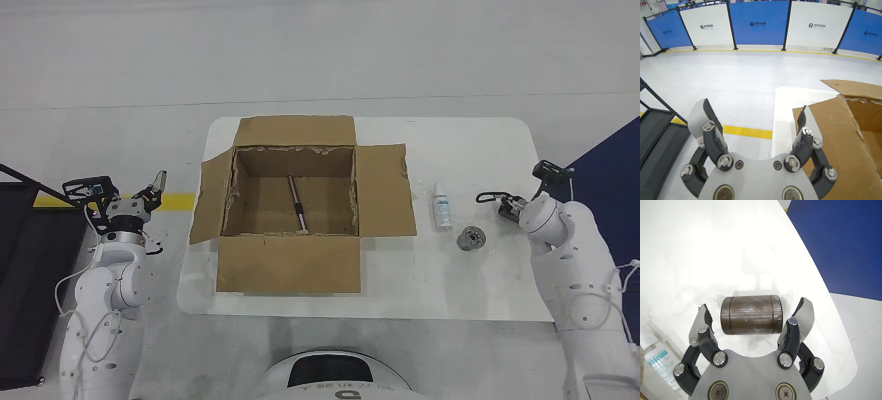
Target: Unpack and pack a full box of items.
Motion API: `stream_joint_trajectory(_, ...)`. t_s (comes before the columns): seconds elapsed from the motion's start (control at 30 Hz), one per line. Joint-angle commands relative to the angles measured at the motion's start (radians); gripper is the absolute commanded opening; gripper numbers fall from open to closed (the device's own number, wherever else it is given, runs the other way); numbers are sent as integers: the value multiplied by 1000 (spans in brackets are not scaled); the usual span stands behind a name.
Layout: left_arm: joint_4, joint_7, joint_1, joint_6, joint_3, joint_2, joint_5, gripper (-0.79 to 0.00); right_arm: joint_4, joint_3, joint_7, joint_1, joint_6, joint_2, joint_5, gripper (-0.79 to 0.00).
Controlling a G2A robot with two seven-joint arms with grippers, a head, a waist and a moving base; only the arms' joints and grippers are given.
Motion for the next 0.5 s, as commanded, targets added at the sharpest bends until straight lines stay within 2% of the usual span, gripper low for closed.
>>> stream_joint_trajectory(0.0,0,0,0,0,0,0,0,0,5,-1,4,4,-1,-1,-4,-459)
stream_joint_trajectory(0.13,0,0,0,0,0,0,0,0,8,1,14,5,-5,-2,-7,-600)
stream_joint_trajectory(0.17,0,0,0,0,0,0,0,0,8,2,15,5,-6,-2,-8,-693)
stream_joint_trajectory(0.23,0,0,0,0,0,0,0,0,6,5,19,4,-7,-3,-8,-785)
stream_joint_trajectory(0.47,0,0,0,0,0,0,0,0,-41,47,-17,-28,-54,-3,37,-785)
